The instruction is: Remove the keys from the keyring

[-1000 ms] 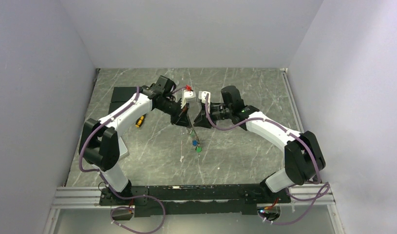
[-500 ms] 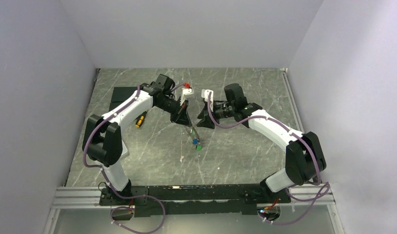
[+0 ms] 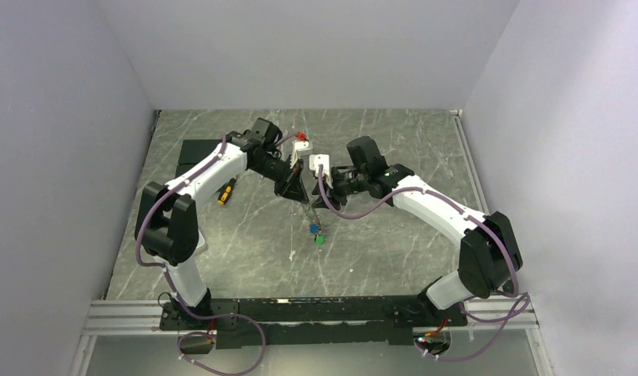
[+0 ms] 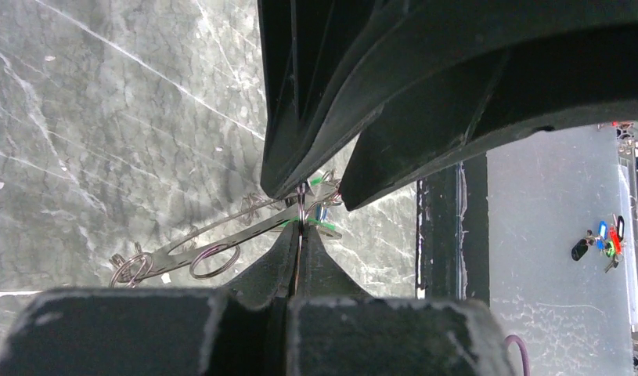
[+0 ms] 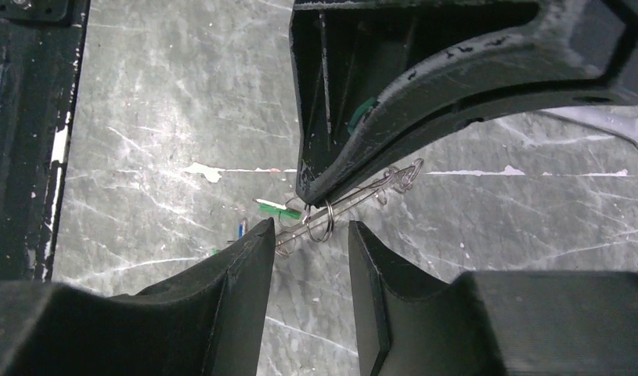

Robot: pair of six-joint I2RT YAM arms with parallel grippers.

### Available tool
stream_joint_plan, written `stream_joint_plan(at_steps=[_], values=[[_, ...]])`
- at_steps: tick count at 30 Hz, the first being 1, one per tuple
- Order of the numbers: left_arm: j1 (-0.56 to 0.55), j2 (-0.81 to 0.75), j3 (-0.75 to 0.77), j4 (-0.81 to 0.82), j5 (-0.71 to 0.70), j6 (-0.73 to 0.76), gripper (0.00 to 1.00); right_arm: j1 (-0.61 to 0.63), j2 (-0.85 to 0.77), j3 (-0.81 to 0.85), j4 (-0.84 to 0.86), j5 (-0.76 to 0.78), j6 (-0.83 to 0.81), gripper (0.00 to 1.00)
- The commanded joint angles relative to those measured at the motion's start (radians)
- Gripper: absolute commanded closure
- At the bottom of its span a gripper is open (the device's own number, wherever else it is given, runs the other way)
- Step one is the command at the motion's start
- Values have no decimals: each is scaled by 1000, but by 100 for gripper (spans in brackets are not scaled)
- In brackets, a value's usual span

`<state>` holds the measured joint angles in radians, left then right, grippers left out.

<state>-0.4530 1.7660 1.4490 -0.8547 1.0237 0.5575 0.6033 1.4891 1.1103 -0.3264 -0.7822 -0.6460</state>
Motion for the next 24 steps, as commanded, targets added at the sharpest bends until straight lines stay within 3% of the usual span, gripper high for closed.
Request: stream_joint_plan(at_steps=[1, 7, 10, 14, 17, 24], values=[[-6, -9, 47, -7, 56, 16, 100, 16, 9, 56, -22, 38, -59, 58], [-12, -12, 44, -10, 50, 24, 100, 24, 22, 77, -55, 26, -78, 65], [-13, -10, 45, -12, 44, 27, 100, 27, 28, 87, -66, 23, -87, 76], [-13, -10, 47, -15, 38, 28, 100, 29, 31, 86, -66, 24, -88, 98], [-7, -13, 42, -5, 37, 5, 100, 29, 26, 72, -43, 30, -66, 100], [108, -62, -79, 229, 172, -223, 70, -3, -8, -43, 194, 28, 153, 100]])
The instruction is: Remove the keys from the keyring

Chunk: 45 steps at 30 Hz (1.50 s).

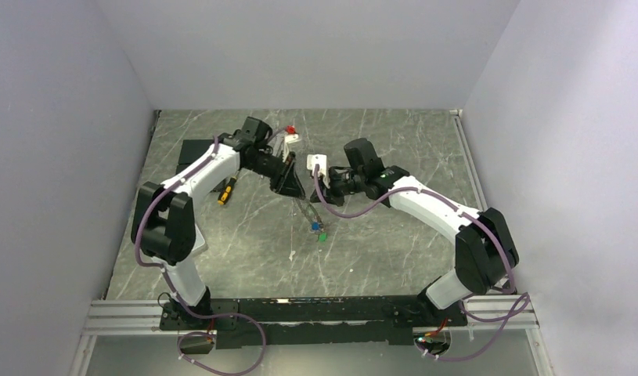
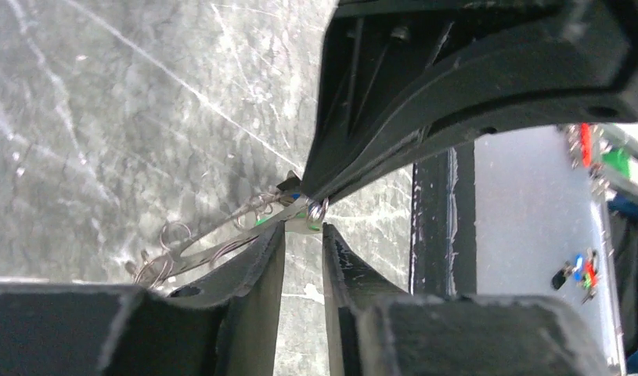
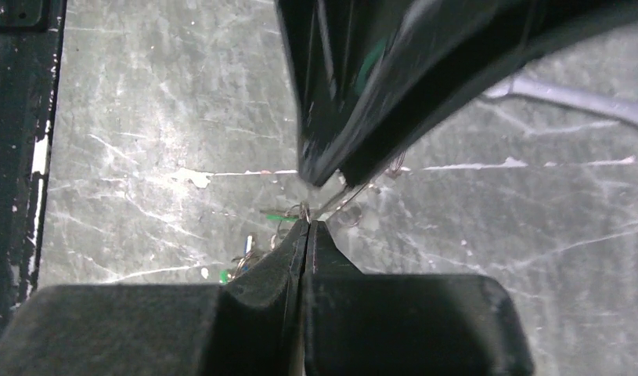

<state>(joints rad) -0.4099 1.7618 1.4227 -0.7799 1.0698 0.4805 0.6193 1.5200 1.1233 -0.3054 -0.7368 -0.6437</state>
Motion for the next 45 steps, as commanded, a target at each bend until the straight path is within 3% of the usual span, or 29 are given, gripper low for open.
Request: stream_joint_plan(at_steps=[1, 8, 18, 29, 33, 40, 45], values=[[74, -65, -74, 190, 140, -194, 68, -26, -43, -71, 210, -25, 184, 100], [105, -92, -181, 351, 192, -333, 61, -76, -44, -177, 524, -60, 456, 100], [111, -67, -266, 522, 201, -447, 58, -100, -25, -304, 837, -98, 680, 100], [103, -38, -322, 667, 227, -565, 60, -104, -12, -362, 981, -107, 785, 100], [93, -33, -330, 685, 235, -576, 67, -104, -6, -371, 1005, -103, 812, 100], [86, -17, -346, 745, 254, -626, 98, -104, -2, -389, 1053, -108, 843, 100], [75, 2, -335, 733, 258, -633, 100, -104, 5, -409, 1113, -112, 875, 100]])
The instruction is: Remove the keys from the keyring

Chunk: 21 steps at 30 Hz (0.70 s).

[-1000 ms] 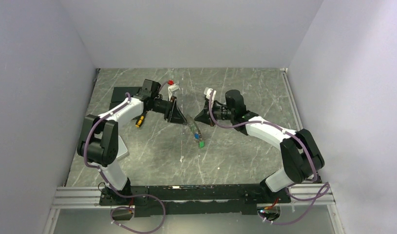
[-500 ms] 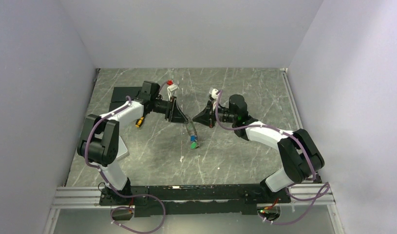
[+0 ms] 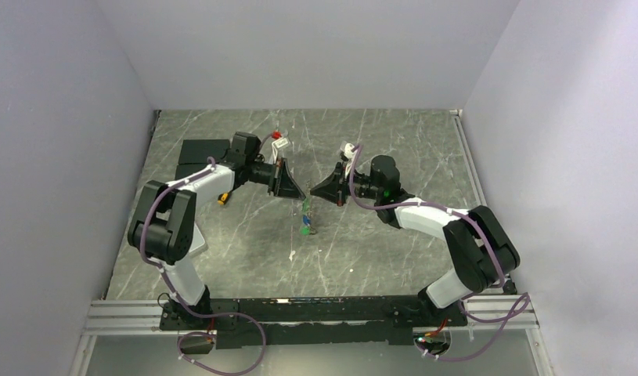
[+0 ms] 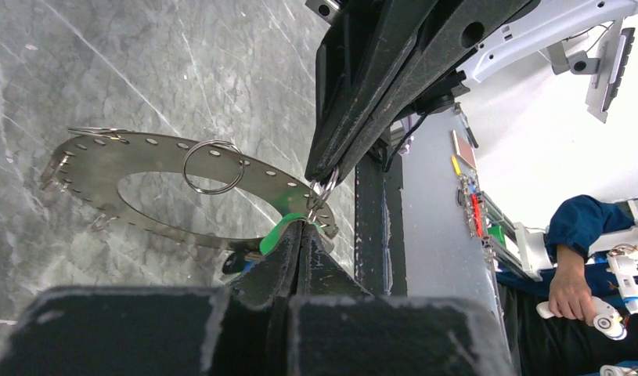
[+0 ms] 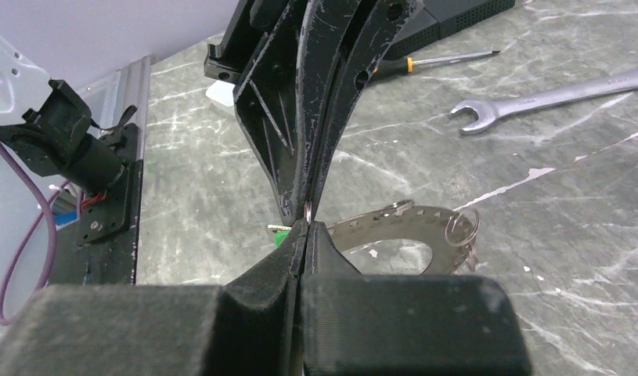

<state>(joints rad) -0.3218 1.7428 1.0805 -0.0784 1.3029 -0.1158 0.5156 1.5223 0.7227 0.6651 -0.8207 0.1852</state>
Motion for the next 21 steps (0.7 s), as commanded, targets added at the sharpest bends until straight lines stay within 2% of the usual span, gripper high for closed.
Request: stream_joint_plan(at_steps=[1, 11, 21], values=[[-17, 27, 10, 24, 24, -33, 100, 0, 4, -10, 154, -28, 53, 100], [-55, 68, 54, -39, 10, -4, 100, 0, 17, -22, 210, -40, 90, 100], [-25, 37, 55, -121, 1, 66, 100, -37, -3, -27, 197, -38, 84, 100]])
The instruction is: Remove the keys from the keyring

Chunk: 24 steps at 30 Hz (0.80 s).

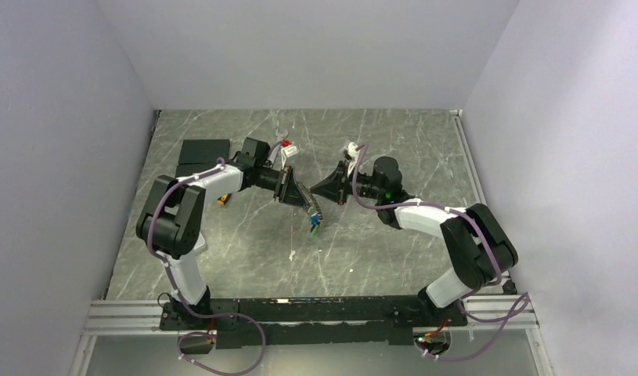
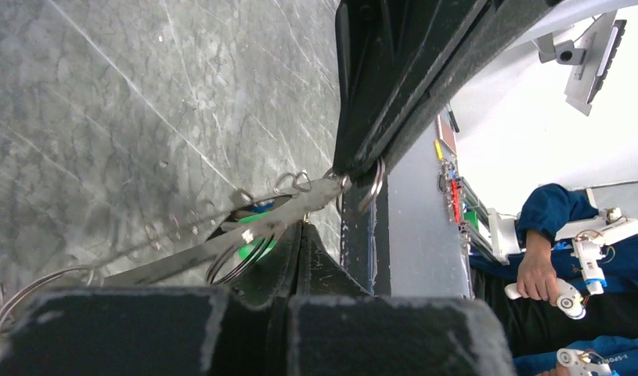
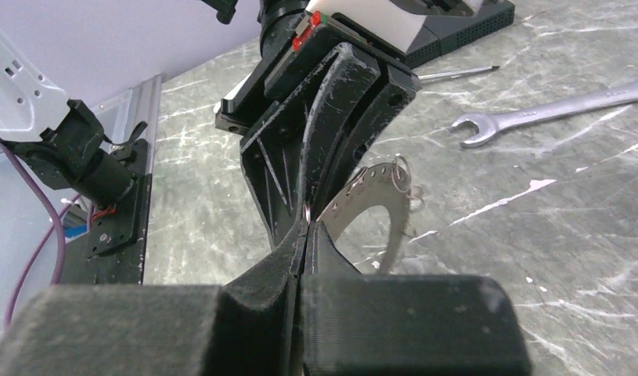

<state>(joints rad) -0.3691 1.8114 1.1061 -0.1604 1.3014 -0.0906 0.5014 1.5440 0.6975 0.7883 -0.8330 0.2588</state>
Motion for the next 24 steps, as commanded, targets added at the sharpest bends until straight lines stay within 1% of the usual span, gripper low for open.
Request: stream_joint_plan(at_steps=[1, 7, 9, 16, 19, 21, 24], values=[[28, -35, 29, -47, 1, 47, 100, -27, -27, 1, 66, -26, 7, 100], [53, -55, 34, -88, -1, 78, 100, -52, -35, -4, 68, -37, 15, 100], [62, -59, 41, -113, -4, 123, 100, -68, -42, -5, 63, -45, 17, 100], [92, -60, 53, -199, -43, 210, 100, -167, -104, -16, 3, -82, 23, 100], [98, -53, 58, -253, -94, 261, 100, -222, -143, -13, -87, -107, -4, 100], [103, -43, 67, -287, -121, 287, 100, -259, -169, -2, -202, -124, -39, 100], [108, -38, 61, -285, -134, 296, 100, -292, -211, 45, -430, -152, -162, 100]])
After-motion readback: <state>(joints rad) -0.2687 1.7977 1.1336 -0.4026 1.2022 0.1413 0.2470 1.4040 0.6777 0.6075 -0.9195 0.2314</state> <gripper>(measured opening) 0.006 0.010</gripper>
